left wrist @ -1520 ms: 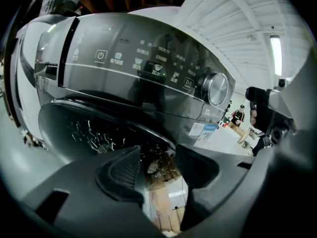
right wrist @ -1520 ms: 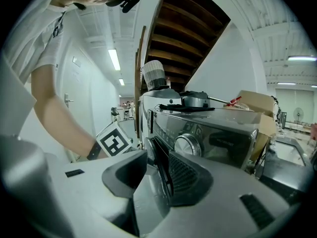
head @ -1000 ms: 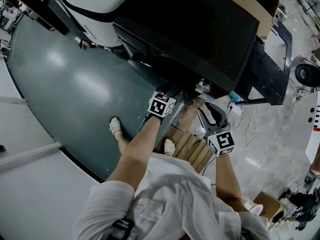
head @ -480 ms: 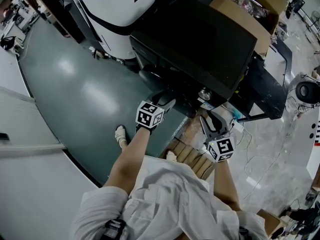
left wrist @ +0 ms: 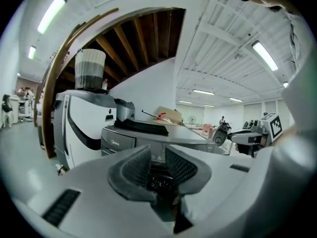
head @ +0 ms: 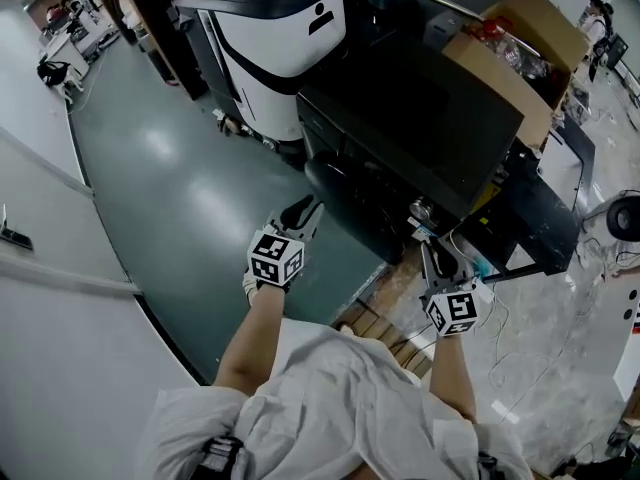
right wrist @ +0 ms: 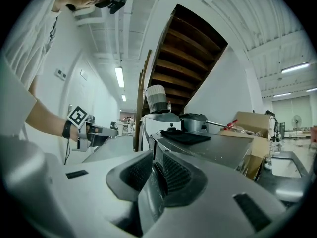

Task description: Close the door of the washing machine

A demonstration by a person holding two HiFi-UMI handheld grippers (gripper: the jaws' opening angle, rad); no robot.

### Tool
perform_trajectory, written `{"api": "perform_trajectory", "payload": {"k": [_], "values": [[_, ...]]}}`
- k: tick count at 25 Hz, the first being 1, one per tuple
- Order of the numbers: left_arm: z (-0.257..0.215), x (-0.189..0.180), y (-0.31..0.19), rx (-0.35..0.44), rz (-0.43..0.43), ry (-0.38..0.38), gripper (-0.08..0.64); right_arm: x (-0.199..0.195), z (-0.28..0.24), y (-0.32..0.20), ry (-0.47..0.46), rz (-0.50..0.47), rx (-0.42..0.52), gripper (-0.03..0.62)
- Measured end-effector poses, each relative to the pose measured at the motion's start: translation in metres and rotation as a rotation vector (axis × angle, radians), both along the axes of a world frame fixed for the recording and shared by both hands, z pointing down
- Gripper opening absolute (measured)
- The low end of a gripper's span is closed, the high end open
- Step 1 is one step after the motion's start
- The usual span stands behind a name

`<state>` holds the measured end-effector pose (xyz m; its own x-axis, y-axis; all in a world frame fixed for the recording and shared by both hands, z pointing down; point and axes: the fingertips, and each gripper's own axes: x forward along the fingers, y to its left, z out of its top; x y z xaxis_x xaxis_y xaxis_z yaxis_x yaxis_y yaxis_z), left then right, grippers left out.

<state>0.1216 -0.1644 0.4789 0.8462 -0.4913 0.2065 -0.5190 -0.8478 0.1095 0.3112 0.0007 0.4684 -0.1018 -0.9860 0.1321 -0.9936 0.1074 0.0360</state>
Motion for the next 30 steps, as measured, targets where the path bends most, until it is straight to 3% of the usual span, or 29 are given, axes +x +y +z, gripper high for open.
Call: {"api": "perform_trajectory", "payload": {"k": [3, 9, 19, 30], "values": [[-0.028, -0.025, 0.000, 0.064, -0.088, 0.020, 0.045, 0.004, -0.013, 0.002, -0.001, 0.007, 0.028, 0.075], [-0.068, -0.058, 0.009, 0.132, -0.167, 0.066, 0.038, 0.008, -0.037, 0.004, 0.003, 0.024, 0.073, 0.051], [-0.105, -0.084, 0.025, 0.214, -0.203, 0.100, 0.021, 0.012, -0.082, 0.004, 0.005, 0.018, 0.151, 0.030], [-0.111, -0.082, 0.030, 0.219, -0.216, 0.114, 0.020, 0.011, -0.085, 0.000, 0.028, 0.006, 0.134, 0.028]]}}
